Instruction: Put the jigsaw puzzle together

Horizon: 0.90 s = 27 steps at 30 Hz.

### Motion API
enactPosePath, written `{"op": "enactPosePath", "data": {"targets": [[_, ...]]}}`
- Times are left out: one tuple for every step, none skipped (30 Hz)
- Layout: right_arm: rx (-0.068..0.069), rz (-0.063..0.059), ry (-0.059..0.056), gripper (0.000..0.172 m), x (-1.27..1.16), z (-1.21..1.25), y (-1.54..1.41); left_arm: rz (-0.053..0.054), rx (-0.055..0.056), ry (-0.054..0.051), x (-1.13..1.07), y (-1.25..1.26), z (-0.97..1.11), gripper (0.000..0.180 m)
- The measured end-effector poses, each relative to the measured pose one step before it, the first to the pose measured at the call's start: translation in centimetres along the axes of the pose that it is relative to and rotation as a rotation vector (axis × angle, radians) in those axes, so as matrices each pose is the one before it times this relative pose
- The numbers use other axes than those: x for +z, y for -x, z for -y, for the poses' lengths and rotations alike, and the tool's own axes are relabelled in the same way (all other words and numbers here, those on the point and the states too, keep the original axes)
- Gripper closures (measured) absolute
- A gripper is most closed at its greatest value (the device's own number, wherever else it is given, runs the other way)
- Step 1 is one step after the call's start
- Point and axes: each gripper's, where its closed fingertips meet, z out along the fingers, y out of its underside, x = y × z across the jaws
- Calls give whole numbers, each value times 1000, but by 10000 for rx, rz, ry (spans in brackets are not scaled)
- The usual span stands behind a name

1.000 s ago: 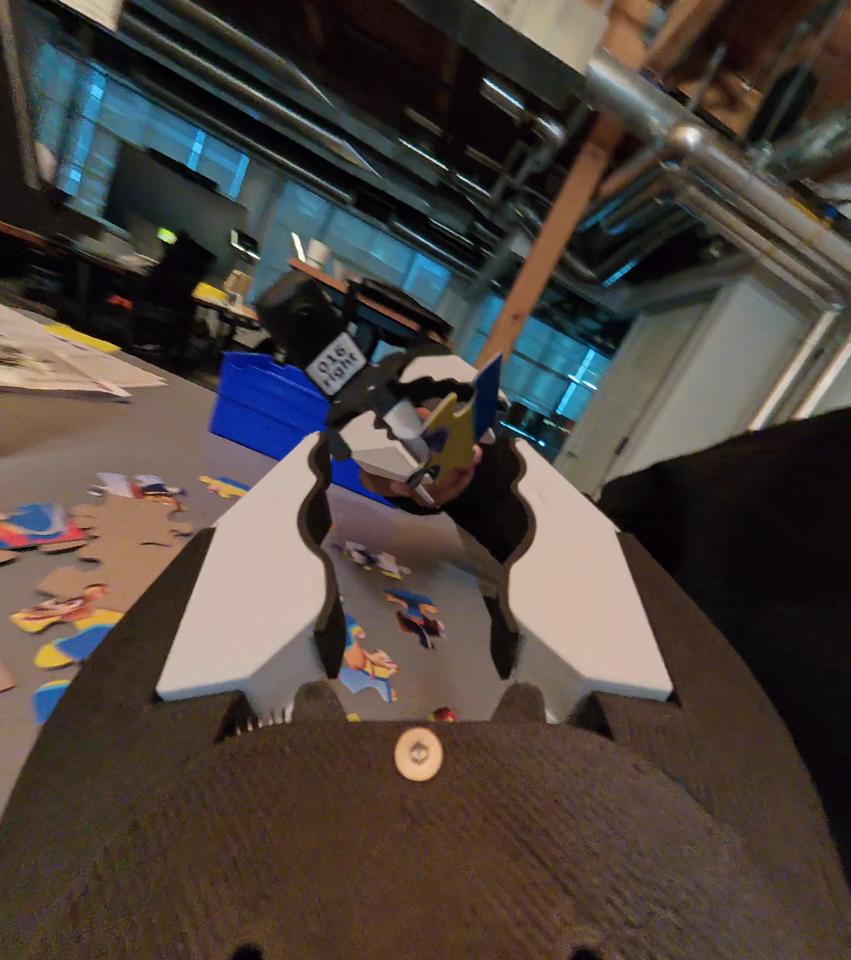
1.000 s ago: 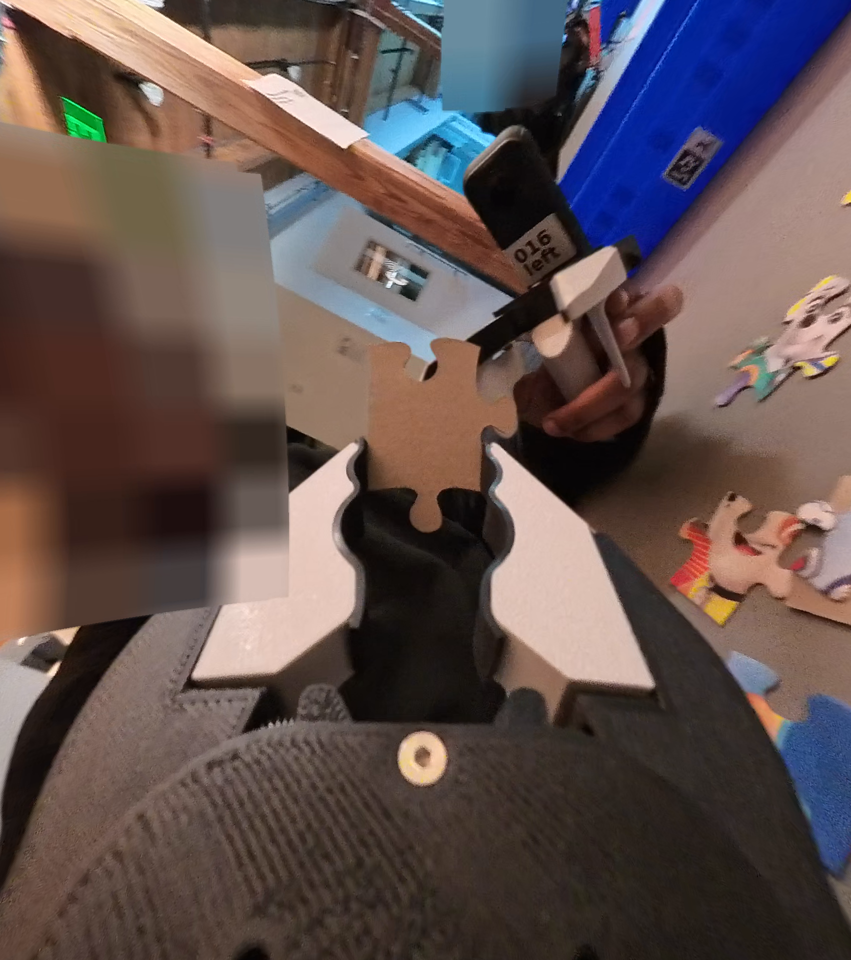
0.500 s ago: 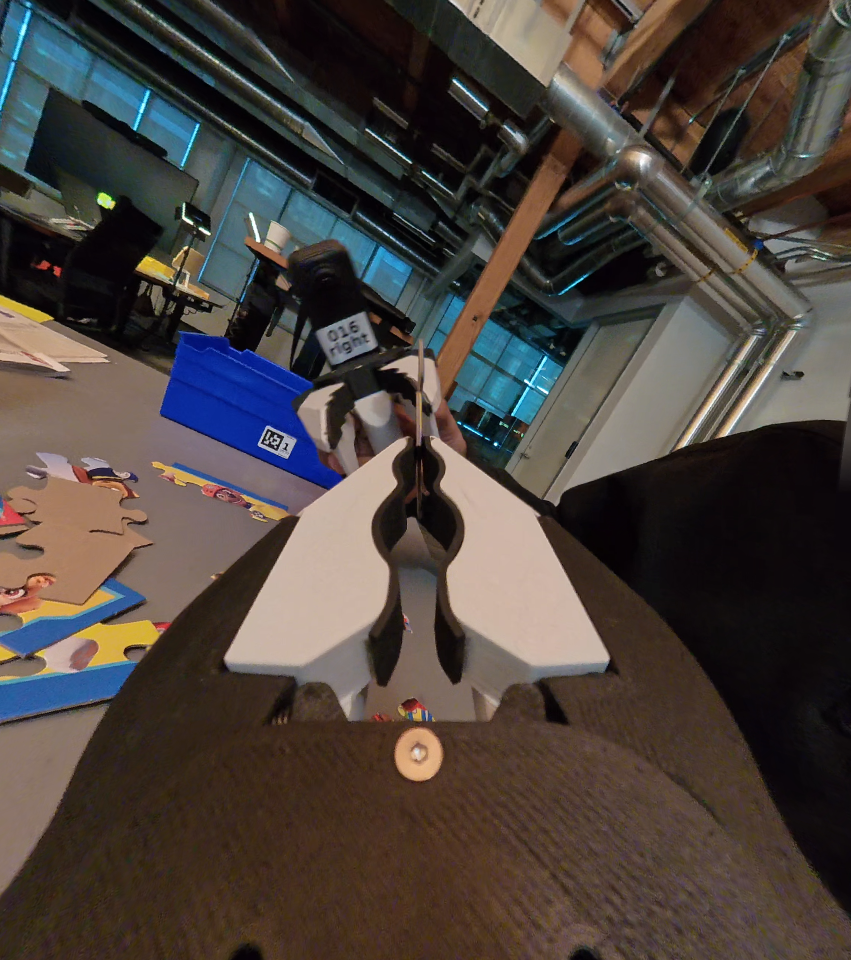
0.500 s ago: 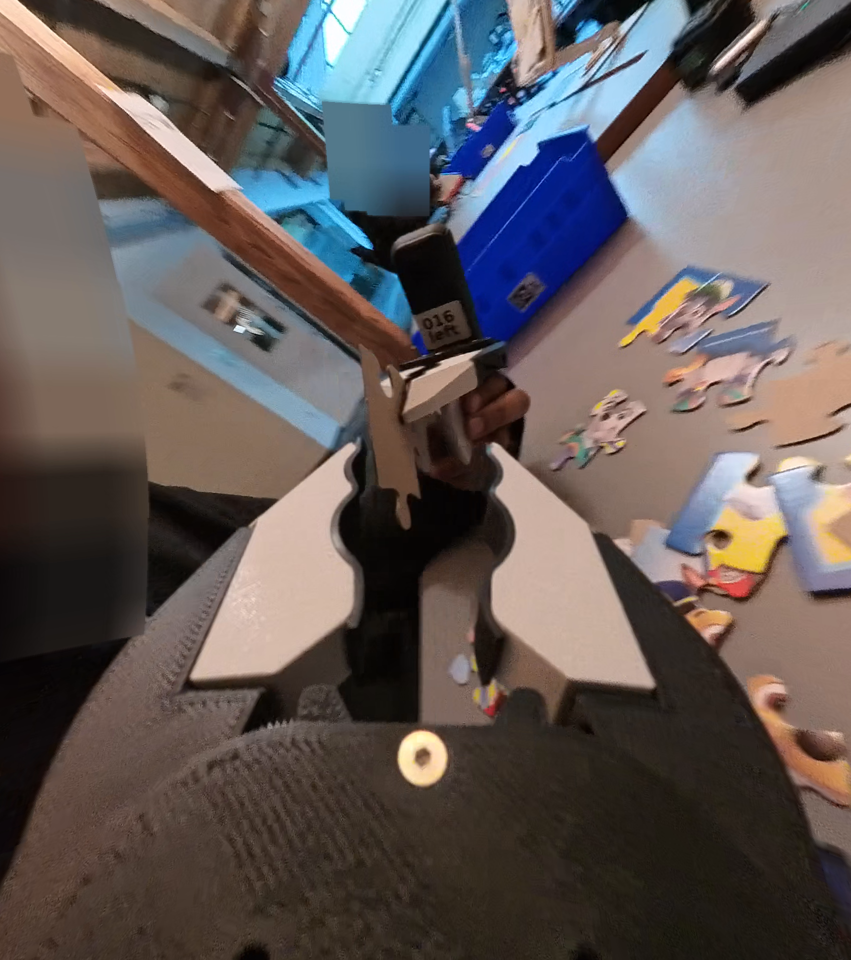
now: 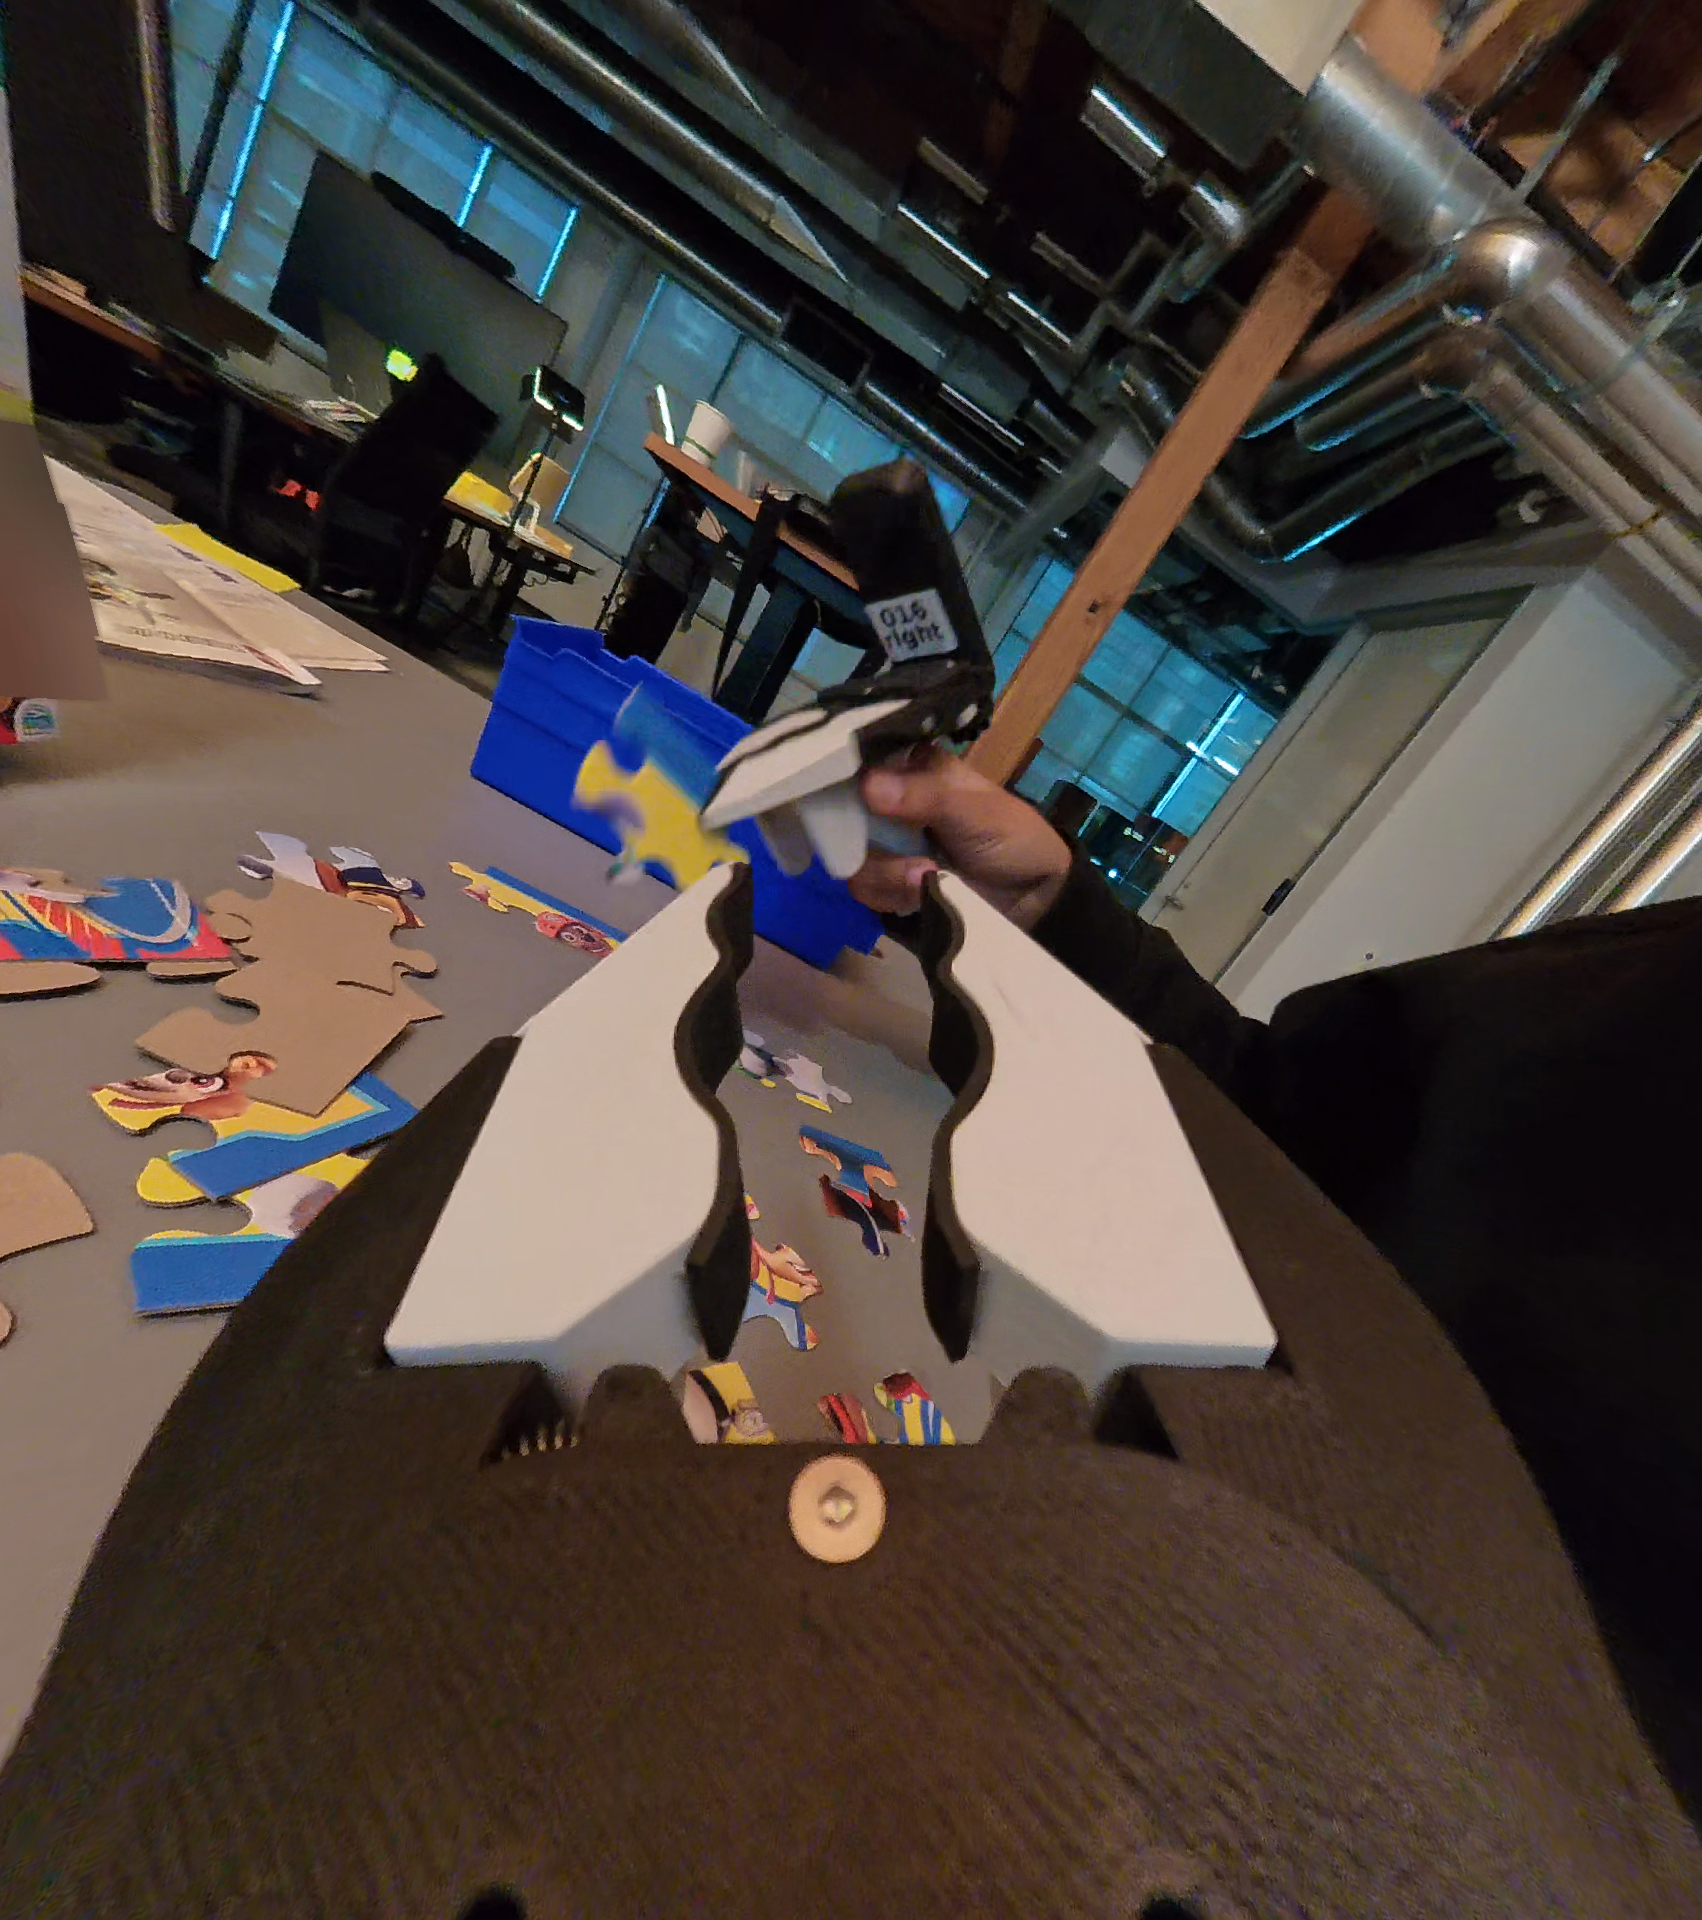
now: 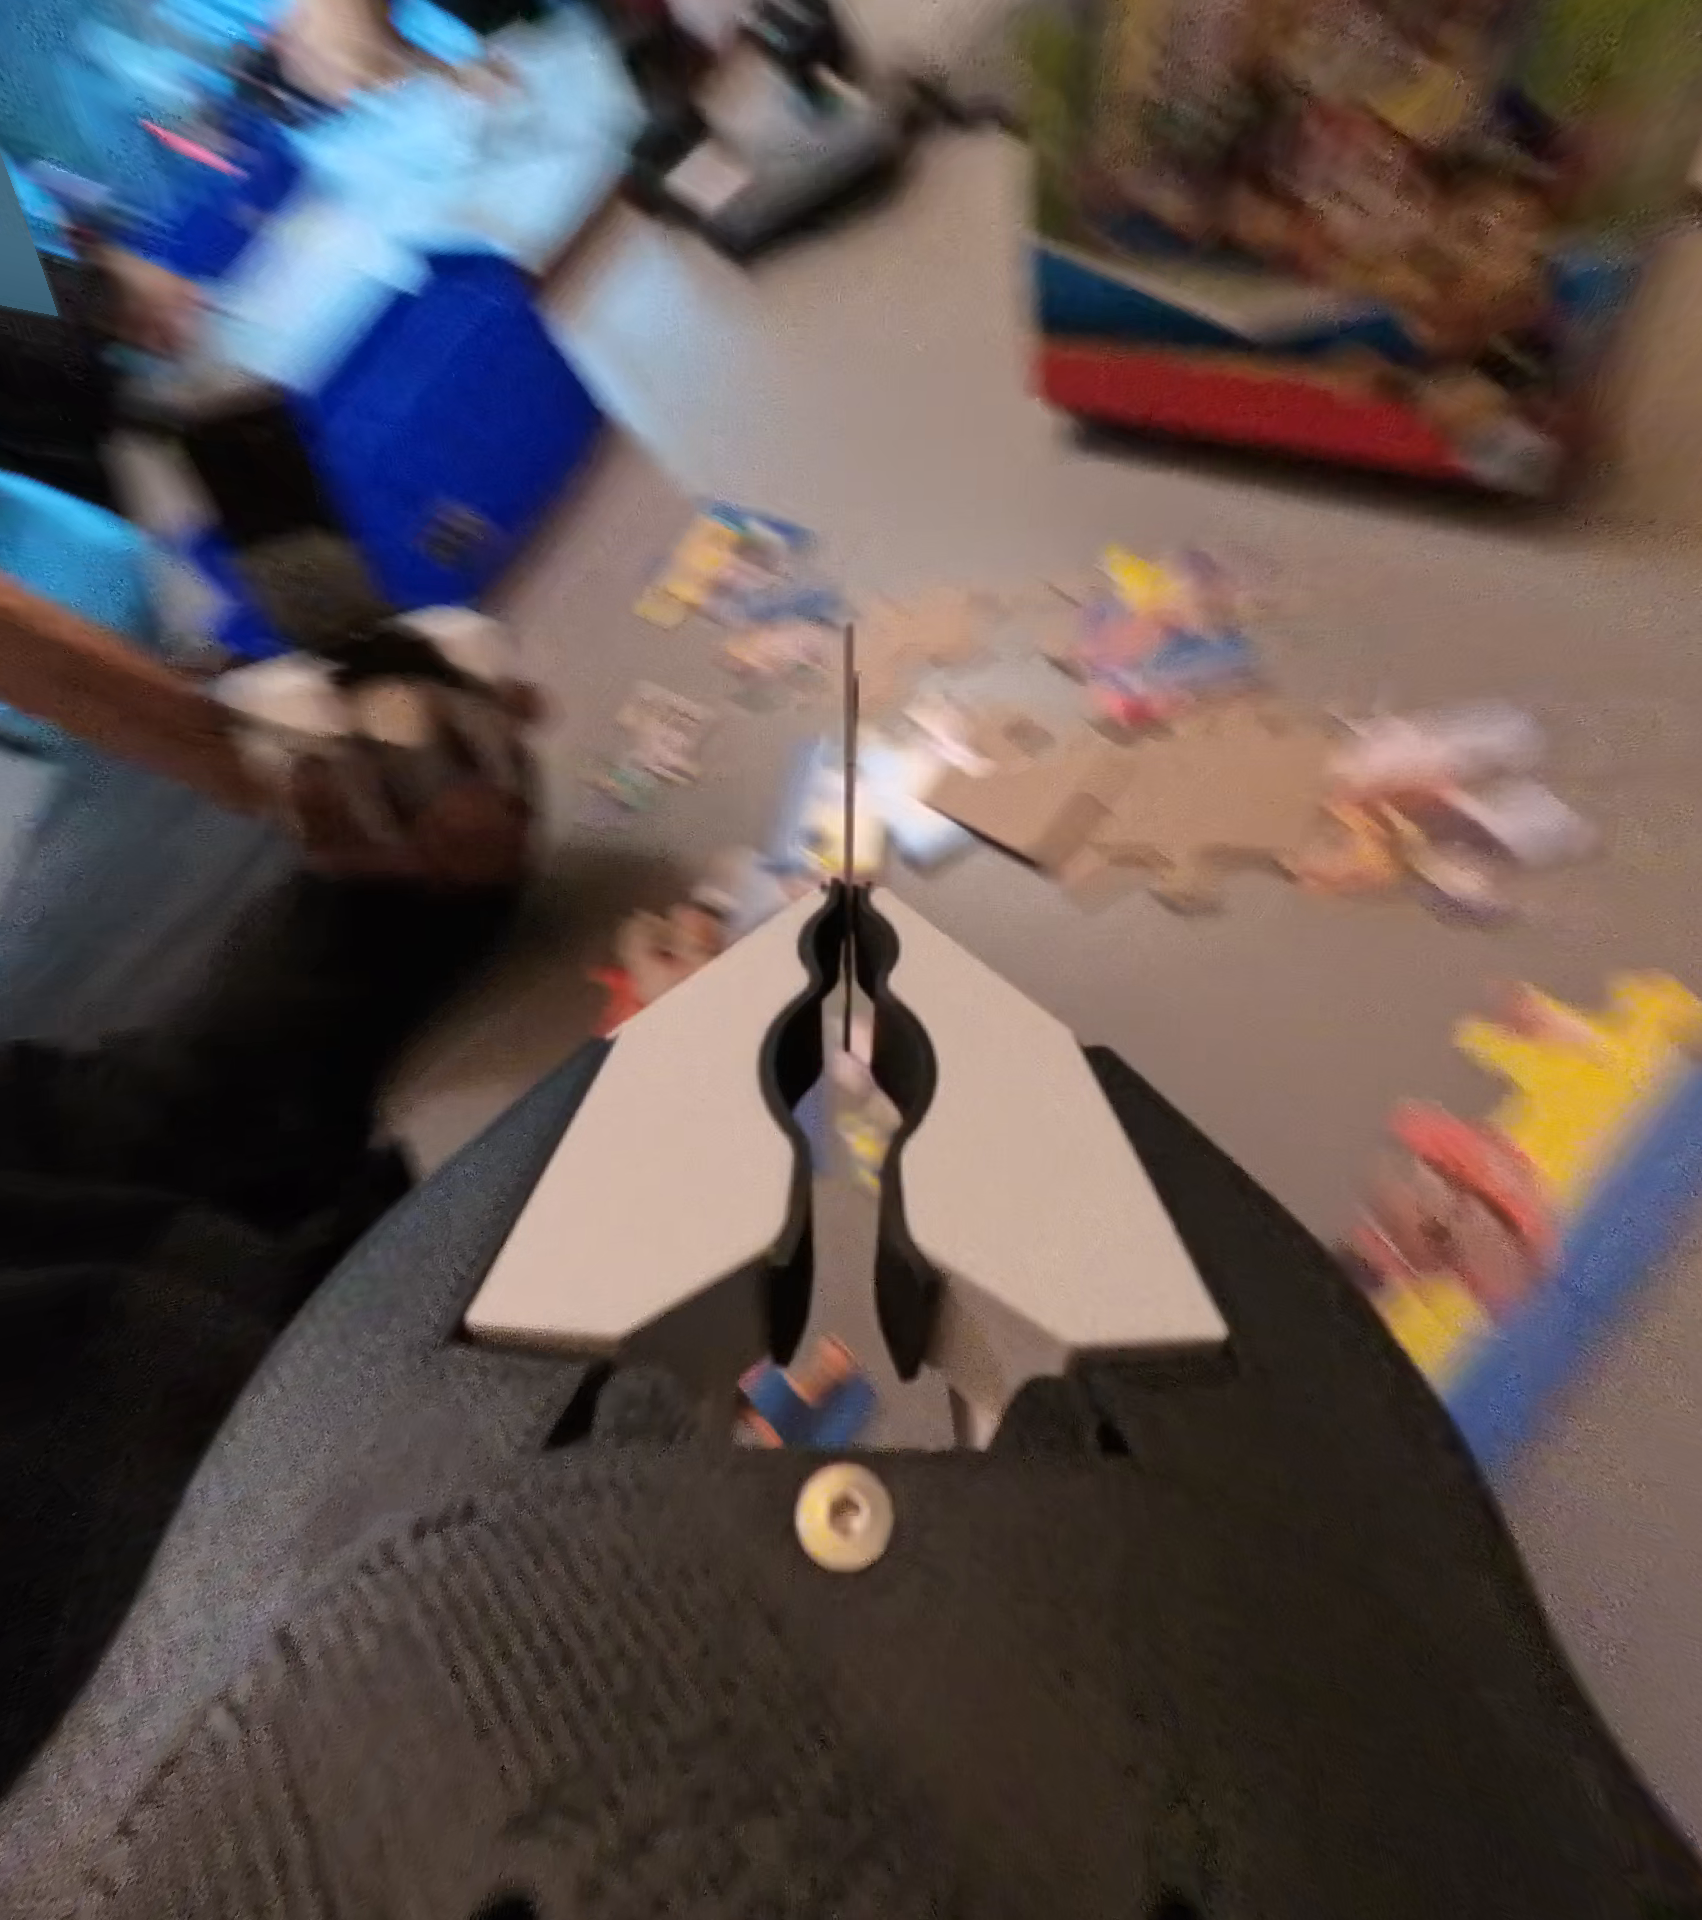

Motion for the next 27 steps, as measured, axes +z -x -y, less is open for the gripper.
{"op": "enactPosePath", "data": {"targets": [[305, -795, 577, 172, -283, -1593, -1925, -33, -66, -18, -21, 6, 26, 151], [383, -346, 374, 172, 79, -1345, -1298, -34, -49, -27, -7, -12, 42, 151], [467, 84, 117, 172, 279, -943, -669, -26, -24, -24, -12, -30, 33, 151], [556, 333, 43, 172, 327, -715, -334, 2, 5, -2, 7, 0, -3, 151], [501, 367, 28, 172, 301, -537, -228, 25, 23, 16, 7, 28, -31, 151], [368, 300, -63, 172, 226, -289, -221, 28, 33, 29, 22, 21, -43, 151], [233, 157, -76, 172, 192, -149, -286, 47, 35, 33, 6, 54, -66, 151], [118, 34, -1, 172, 179, -154, -343, 48, 29, 23, 2, 46, -40, 151], [58, -37, 80, 172, 183, -197, -332, 22, 19, 5, -6, 32, -14, 151], [-10, -136, 74, 169, 133, -110, -365, 13, 2, -7, -14, 26, 20, 151], [-87, -284, 70, 160, 60, -47, -438, 11, -8, -16, -24, 23, 27, 152], [-178, -383, 64, 151, -42, 13, -451, 6, -14, -20, -34, 30, 37, 152], [-261, -467, 17, 146, -148, 128, -459, -3, -8, -22, -30, -2, 49, 152], [-332, -597, -58, 140, -233, 304, -553, 6, 3, -22, -25, 12, 43, 152], [-437, -654, -110, 132, -298, 463, -518, 22, 2, -18, -15, 34, 33, 152], [-522, -609, -118, 129, -284, 536, -365, -4, -2, -11, -11, -1, 25, 152], [-519, -531, -61, 129, -214, 543, -206, -17, -8, 5, 26, -18, -8, 151], [-535, -348, -63, 128, -92, 636, 108, 1, -10, 17, 26, 11, -24, 151], [-581, -68, -148, 129, 77, 819, 576, 4, 0, 14, 14, 4, -14, 152], [-579, 167, -178, 129, 288, 907, 981, 5, 8, 2, 7, 18, -2, 151], [-546, 259, -116, 129, 511, 851, 1126, 24, 13, -11, -20, 26, 25, 152], [-587, 316, -21, 131, 734, 739, 1203, 50, 16, -35, -59, 73, 68, 152], [-664, 282, 66, 133, 923, 616, 1086, 60, 11, -60, -90, 98, 113, 152], [-766, 200, 162, 133, 1047, 451, 825, 43, 7, -76, -109, 63, 137, 152], [-910, 229, 313, 133, 1084, 215, 674, 35, -1, -81, -119, 70, 142, 152], [-1006, 345, 455, 132, 1039, 8, 609, 29, -14, -70, -108, 58, 138, 152], [-932, 301, 464, 129, 908, -27, 309, 9, -16, -63, -80, 37, 113, 152]]}}
